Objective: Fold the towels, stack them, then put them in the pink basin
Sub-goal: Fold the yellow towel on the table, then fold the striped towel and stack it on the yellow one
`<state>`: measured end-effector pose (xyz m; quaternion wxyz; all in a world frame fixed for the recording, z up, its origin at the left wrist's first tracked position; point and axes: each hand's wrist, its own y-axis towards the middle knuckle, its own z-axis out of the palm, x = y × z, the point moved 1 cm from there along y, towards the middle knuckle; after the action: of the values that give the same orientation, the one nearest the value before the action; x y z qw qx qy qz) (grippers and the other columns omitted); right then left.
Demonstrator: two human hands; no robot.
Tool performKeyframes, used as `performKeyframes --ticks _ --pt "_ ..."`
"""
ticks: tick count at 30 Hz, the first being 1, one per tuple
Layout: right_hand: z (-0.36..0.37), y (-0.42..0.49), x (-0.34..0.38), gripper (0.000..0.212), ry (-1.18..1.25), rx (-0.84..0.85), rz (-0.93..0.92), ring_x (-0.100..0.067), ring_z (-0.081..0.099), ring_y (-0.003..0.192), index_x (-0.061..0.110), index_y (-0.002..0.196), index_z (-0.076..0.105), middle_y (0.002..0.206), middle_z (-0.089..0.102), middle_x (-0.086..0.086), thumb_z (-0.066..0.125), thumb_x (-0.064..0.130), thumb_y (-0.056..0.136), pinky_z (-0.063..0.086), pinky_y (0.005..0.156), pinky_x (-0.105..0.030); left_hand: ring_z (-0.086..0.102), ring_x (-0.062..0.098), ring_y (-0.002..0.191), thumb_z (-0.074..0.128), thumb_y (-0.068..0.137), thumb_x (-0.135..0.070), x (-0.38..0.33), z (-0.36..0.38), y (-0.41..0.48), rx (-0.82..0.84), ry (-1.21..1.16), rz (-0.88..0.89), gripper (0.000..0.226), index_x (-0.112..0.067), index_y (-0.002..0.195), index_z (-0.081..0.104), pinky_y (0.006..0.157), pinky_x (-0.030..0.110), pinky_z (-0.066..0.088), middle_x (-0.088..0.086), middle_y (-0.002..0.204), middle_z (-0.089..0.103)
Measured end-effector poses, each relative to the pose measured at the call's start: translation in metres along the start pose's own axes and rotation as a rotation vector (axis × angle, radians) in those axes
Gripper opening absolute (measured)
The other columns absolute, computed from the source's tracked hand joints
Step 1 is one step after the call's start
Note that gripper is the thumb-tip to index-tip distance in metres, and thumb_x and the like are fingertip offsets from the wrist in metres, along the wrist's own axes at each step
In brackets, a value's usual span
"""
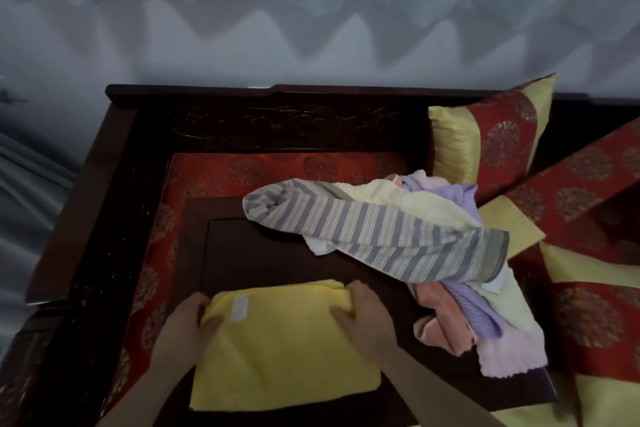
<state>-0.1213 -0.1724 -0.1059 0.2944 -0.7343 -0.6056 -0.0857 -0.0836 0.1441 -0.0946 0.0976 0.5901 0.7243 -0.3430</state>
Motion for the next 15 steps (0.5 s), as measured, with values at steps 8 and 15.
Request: performKeyframes --ticks 8,15 --pt "-0.006 0.001 0.032 0.048 -0.109 0.052 -0.027 -0.01 0.043 0.107 0.031 0.112 0.046 0.109 0.05 0.013 0.045 0.067 0.079 0.033 0.091 -0.035 0.06 0.024 0.09 0.079 0.065 -0.024 0.022 -0.036 -0.005 0.117 0.16 -0.2 0.043 -0.013 0.1 0.056 0.08 0.037 0.049 0.006 0.096 0.061" --pt "-0.112 0.083 0.005 0.029 -0.149 -0.274 -0.056 -0.025 0.049 0.108 0.018 0.105 0.057 0.109 0.056 -0.003 0.053 0.039 0.085 0.04 0.083 -0.039 0.06 0.024 0.085 0.068 0.08 -0.005 -0.118 -0.012 0.051 0.007 -0.334 -0.067 0.022 -0.007 0.101 0.06 0.078 0.032 0.046 0.011 0.096 0.064"
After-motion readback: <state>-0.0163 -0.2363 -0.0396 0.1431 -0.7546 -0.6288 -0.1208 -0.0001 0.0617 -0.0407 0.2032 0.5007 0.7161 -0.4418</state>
